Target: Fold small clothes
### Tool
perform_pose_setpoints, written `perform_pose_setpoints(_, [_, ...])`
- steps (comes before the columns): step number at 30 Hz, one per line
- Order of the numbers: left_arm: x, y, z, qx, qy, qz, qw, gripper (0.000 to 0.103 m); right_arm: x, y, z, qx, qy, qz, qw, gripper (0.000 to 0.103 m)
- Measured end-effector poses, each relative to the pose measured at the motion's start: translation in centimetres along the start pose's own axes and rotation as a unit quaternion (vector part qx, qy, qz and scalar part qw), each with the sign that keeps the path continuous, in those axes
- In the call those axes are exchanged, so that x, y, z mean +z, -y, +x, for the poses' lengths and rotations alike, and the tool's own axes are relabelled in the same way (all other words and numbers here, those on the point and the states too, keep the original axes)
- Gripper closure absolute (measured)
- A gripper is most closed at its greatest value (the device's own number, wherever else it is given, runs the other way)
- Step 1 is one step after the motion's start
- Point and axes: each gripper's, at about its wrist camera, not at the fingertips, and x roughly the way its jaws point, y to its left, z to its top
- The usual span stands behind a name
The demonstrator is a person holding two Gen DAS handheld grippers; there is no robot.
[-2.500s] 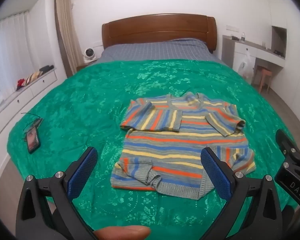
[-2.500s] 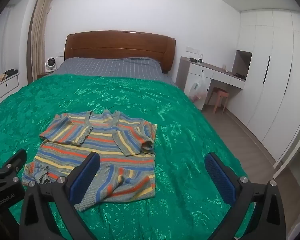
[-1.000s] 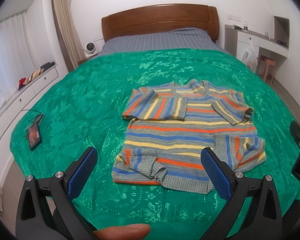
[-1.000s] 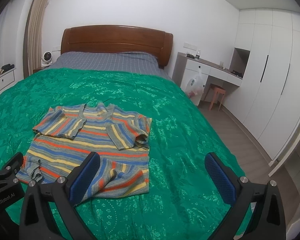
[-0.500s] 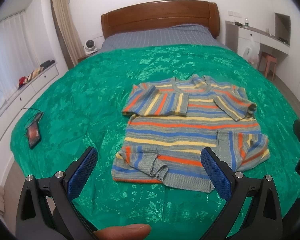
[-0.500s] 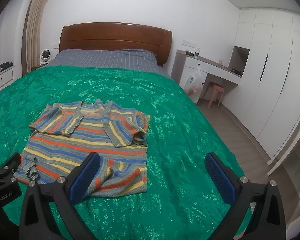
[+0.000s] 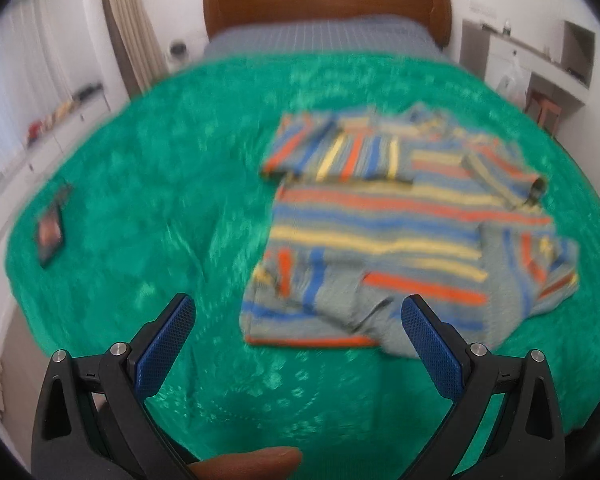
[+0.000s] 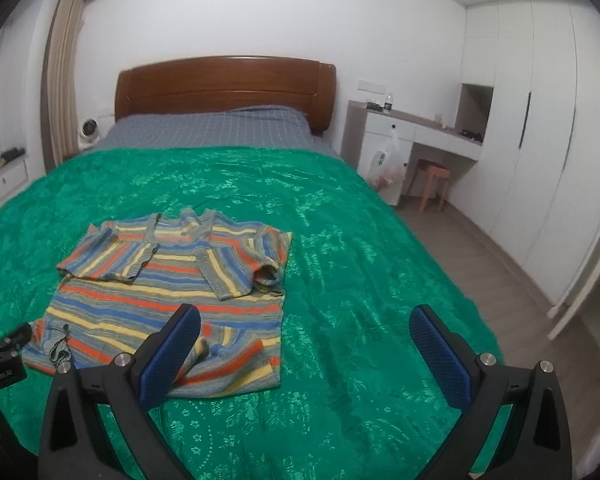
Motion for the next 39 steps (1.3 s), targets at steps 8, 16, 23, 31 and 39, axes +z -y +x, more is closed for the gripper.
perform_pose_setpoints(8, [-1.7,-2.9,6.7,-0.031,-0.059,-0.046,0.9967,0.000,-4.2,-0.7,4.8,0.143,-0.058,0.015,0.988,0.000])
perform_pose_setpoints(16, [-2.2,-1.4,8.0,-0.018,-0.035,-0.027,0.9989,0.000,-1.8,-11.9,10.6,0.212,-0.103,-0.109,0.966,0.000])
perform_pose_setpoints(23, [-2.7,-3.6,7.0,-0.086,-0.036,-0.021,0.9954,0.000,-4.8,-12.7,15.4,0.208,-0.199,-0.121,0.950,0.009])
perform_pose_setpoints(31, [-1.9,-4.2,2.3,-0.225,-0.024,-0.004,0.9741,0.000,-8.6,-3.2,7.6,0.188,-0.213,-0.063,0.957,0.031])
perform_pose_setpoints(39, [1.7,2.3,5.9,-0.153,-0.030,0.096,0.9830,0.039,-4.4,-2.5,4.5,0.221,-0.153,-0.031,0.963,0.020])
